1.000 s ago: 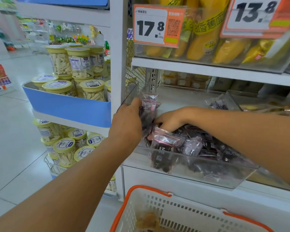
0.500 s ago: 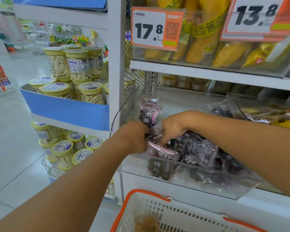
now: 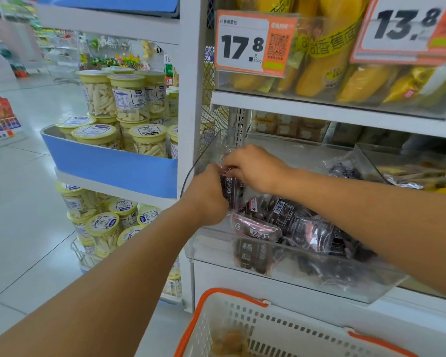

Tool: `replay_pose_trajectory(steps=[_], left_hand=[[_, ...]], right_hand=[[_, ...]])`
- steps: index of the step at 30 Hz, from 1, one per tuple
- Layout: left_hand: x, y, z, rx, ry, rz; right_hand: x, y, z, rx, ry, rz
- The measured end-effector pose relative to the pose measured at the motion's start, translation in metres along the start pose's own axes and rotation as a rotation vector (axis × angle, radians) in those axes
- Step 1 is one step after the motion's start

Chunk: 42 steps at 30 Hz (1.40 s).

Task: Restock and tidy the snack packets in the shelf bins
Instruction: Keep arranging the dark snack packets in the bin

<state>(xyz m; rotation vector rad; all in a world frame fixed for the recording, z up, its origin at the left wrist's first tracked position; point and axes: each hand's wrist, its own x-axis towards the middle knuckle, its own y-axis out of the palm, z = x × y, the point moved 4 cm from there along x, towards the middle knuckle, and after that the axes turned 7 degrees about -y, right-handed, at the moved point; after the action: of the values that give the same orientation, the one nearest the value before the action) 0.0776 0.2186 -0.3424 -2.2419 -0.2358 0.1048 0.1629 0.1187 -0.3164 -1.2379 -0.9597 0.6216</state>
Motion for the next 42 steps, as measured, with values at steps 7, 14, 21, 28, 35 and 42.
replay_pose_trajectory(steps=[7,14,21,28,35,42], left_hand=[[-0.009,0.025,-0.005,0.171,-0.031,0.412],[0.005,0.022,-0.002,0.07,-0.069,0.247],[-0.005,0.004,-0.003,-0.582,-0.191,0.15],[-0.036,-0.025,-0.012,0.181,0.368,0.022],[-0.028,-0.008,-0.01,0.478,0.208,0.018],[-0.017,0.004,-0.012,0.502,0.074,0.195]], right_hand=[[-0.017,0.005,-0.012,0.174,0.138,-0.018],[-0.042,-0.012,-0.004,0.264,0.455,0.261],[-0.063,-0.02,0.032,0.328,0.115,0.647],[-0.047,-0.016,0.019,0.48,0.119,0.164],[-0.035,-0.001,0.003,0.389,0.286,0.372],[-0.04,0.007,0.014,0.2,0.33,0.616]])
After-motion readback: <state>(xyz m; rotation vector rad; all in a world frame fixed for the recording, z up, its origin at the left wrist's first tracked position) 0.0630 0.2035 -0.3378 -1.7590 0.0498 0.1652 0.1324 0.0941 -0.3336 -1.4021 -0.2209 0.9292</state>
